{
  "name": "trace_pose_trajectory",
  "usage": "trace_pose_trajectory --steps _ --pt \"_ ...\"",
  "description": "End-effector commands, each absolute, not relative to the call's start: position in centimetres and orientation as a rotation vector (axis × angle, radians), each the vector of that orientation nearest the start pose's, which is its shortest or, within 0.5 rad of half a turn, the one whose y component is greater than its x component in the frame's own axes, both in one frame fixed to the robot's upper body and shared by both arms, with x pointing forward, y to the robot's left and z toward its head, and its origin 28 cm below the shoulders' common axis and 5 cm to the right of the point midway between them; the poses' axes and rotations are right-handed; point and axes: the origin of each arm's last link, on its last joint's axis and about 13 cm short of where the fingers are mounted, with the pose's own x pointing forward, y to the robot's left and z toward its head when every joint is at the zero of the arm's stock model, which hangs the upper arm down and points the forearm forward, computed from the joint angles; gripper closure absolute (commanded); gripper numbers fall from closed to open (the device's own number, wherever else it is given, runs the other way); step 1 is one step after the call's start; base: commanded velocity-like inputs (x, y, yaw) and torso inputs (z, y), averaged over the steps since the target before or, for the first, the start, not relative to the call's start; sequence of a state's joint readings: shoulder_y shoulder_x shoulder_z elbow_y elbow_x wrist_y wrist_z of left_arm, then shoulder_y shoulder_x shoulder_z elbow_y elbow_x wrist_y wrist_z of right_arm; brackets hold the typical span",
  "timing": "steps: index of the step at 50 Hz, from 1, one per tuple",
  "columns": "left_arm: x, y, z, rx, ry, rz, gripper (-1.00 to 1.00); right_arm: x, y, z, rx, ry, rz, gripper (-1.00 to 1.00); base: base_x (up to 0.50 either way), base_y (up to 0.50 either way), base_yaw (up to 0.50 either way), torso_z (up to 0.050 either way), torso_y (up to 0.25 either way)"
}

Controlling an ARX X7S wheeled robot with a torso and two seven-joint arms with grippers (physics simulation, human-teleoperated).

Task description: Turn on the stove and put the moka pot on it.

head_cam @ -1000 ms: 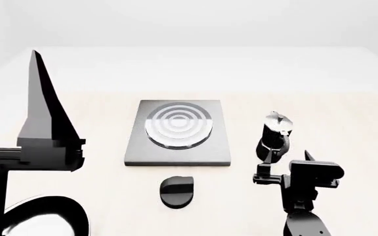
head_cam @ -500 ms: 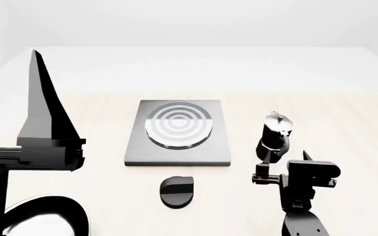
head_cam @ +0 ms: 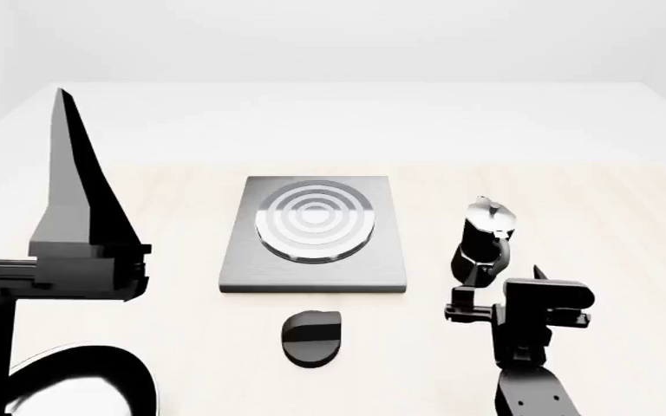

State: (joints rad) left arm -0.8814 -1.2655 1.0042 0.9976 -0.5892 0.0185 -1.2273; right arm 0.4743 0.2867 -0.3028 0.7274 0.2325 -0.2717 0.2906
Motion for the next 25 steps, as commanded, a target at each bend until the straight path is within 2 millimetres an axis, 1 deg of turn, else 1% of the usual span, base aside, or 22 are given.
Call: trace_pose_trajectory --steps 1,2,4,5,7,8,9,12,15,17,18,19,21,22,24,25 --pt "15.2 23.5 24.0 0.144 -0.785 0.025 -1.0 30.2 -16.4 -0.3 -0.173 0.019 -0.222 -1.0 0.0 0.0 0.0 0.0 0.0" --pt "15.2 23.5 23.9 0.145 -0.784 0.025 -1.0 30.3 -16.4 0.1 -0.171 0.019 -0.223 -1.0 0.0 0.0 0.0 0.0 0.0" --pt "15.2 23.5 24.0 0.143 -0.785 0.025 -1.0 30.3 -16.4 -0.6 -0.17 0.019 -0.222 -1.0 0.0 0.0 0.0 0.0 0.0" --pt "15.2 23.5 24.0 0.144 -0.784 0.025 -1.0 30.4 -16.3 0.1 -0.17 0.019 -0.221 -1.0 0.0 0.0 0.0 0.0 0.0" --pt "15.2 23.5 24.0 0.143 -0.785 0.026 -1.0 30.4 -16.3 0.5 -0.17 0.018 -0.22 -1.0 0.0 0.0 0.0 0.0 0.0" --pt "15.2 23.5 24.0 0.142 -0.786 0.025 -1.0 30.3 -16.3 -0.1 -0.169 0.018 -0.219 -1.0 0.0 0.0 0.0 0.0 0.0" --pt "15.2 23.5 24.0 0.144 -0.786 0.026 -1.0 30.5 -16.3 0.1 -0.168 0.019 -0.22 -1.0 0.0 0.0 0.0 0.0 0.0" --pt "15.1 23.5 24.0 0.145 -0.785 0.026 -1.0 30.5 -16.3 -0.6 -0.171 0.02 -0.219 -1.0 0.0 0.0 0.0 0.0 0.0" --pt "15.1 23.5 24.0 0.143 -0.784 0.026 -1.0 30.7 -16.2 0.5 -0.171 0.019 -0.219 -1.0 0.0 0.0 0.0 0.0 0.0" --pt "15.1 23.5 24.0 0.143 -0.785 0.026 -1.0 30.8 -16.2 -0.4 -0.172 0.019 -0.219 -1.0 0.0 0.0 0.0 0.0 0.0" --pt "15.1 23.5 24.1 0.143 -0.785 0.026 -1.0 30.9 -16.2 -0.4 -0.173 0.018 -0.219 -1.0 0.0 0.0 0.0 0.0 0.0" --pt "15.1 23.5 24.0 0.143 -0.785 0.026 -1.0 31.1 -16.3 0.4 -0.173 0.019 -0.218 -1.0 0.0 0.0 0.0 0.0 0.0" --pt "15.2 23.5 24.0 0.143 -0.785 0.025 -1.0 31.2 -16.3 0.6 -0.174 0.02 -0.22 -1.0 0.0 0.0 0.0 0.0 0.0" --pt "15.2 23.5 24.0 0.143 -0.784 0.025 -1.0 31.2 -16.2 0.0 -0.174 0.021 -0.219 -1.0 0.0 0.0 0.0 0.0 0.0" --pt "15.2 23.5 24.0 0.141 -0.784 0.025 -1.0 31.5 -16.3 0.6 -0.176 0.026 -0.22 -1.0 0.0 0.0 0.0 0.0 0.0" --pt "15.2 23.5 24.0 0.141 -0.783 0.025 -1.0 31.5 -16.3 0.1 -0.178 0.027 -0.221 -1.0 0.0 0.0 0.0 0.0 0.0"
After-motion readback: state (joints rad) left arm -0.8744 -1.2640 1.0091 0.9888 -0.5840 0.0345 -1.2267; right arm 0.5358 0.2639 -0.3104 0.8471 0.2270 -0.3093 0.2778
